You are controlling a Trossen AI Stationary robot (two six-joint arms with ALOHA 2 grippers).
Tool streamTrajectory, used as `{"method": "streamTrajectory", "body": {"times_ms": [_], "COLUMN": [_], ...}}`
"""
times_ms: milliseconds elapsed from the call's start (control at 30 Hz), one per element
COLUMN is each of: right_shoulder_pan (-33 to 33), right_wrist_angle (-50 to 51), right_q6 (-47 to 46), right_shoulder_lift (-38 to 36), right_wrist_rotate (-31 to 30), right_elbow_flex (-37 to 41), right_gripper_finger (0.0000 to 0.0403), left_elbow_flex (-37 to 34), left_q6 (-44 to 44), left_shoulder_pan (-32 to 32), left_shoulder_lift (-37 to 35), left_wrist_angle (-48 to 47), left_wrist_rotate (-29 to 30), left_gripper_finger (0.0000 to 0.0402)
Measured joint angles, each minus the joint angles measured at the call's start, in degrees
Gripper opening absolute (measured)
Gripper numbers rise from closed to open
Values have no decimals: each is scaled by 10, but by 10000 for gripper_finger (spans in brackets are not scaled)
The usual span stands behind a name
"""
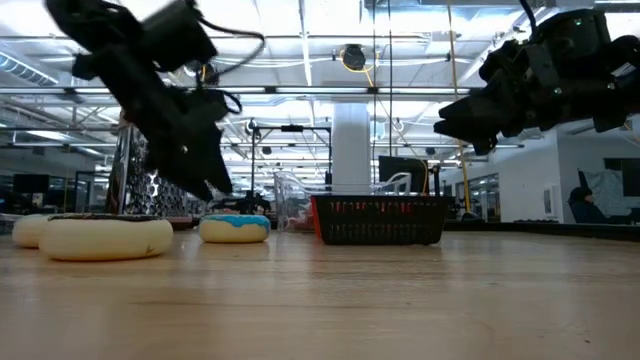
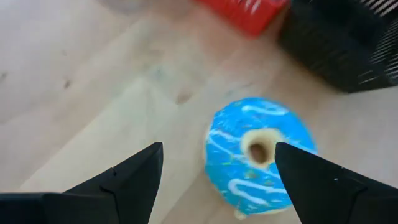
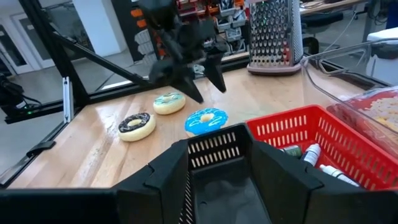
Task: Pick & Place Food Item
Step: Put the blue doughnut into the black bin
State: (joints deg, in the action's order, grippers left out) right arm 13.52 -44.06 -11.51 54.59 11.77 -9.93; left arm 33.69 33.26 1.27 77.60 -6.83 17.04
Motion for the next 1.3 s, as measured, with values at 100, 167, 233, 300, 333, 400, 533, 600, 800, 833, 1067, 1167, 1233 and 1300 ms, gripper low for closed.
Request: {"method": "streamTrajectory", "body": {"times_ms": [100, 167, 233, 300, 333, 400, 533, 600, 800, 833, 1067, 1167, 1233, 1300], "right_shoulder_pan": [0, 0, 0, 0, 0, 0, 0, 0, 0, 0, -3, -14, -26, -38], "right_wrist_angle": [-1, -1, -1, -1, -1, -1, -2, -2, -3, -3, -3, -5, -7, -15], "right_q6": [0, 0, 0, 0, 0, 0, 0, 0, 0, -2, -15, -15, -13, -13], "right_shoulder_lift": [0, 0, 0, 0, 0, 0, 0, 0, 0, 0, 0, 0, 2, 8], "right_wrist_rotate": [0, 0, 0, 0, 0, 0, 0, 0, 1, 1, 0, -32, -63, -88], "right_elbow_flex": [0, 0, 0, 0, 0, 0, 0, 0, 0, 0, 0, 0, 0, 0], "right_gripper_finger": [167, 167, 167, 167, 167, 167, 167, 167, 167, 167, 166, 166, 166, 166], "left_elbow_flex": [35, 49, 60, 68, 71, 72, 74, 74, 72, 71, 70, 70, 70, 70], "left_q6": [1, 0, 0, 0, 0, 6, 36, 42, 30, 22, -25, -35, -41, -49], "left_shoulder_pan": [13, 19, 22, 22, 22, 22, 24, 25, 25, 25, 28, 28, 27, 28], "left_shoulder_lift": [48, 74, 98, 117, 127, 143, 162, 162, 148, 145, 96, 65, 45, 29], "left_wrist_angle": [-32, -33, -31, -30, -29, -27, -27, -29, -30, -30, -31, -20, -4, 34], "left_wrist_rotate": [-7, -21, -39, -51, -51, -51, -56, -64, -82, -86, -81, -79, -79, -78], "left_gripper_finger": [310, 310, 310, 310, 310, 310, 307, 293, 190, 171, 61, 35, 25, 24]}}
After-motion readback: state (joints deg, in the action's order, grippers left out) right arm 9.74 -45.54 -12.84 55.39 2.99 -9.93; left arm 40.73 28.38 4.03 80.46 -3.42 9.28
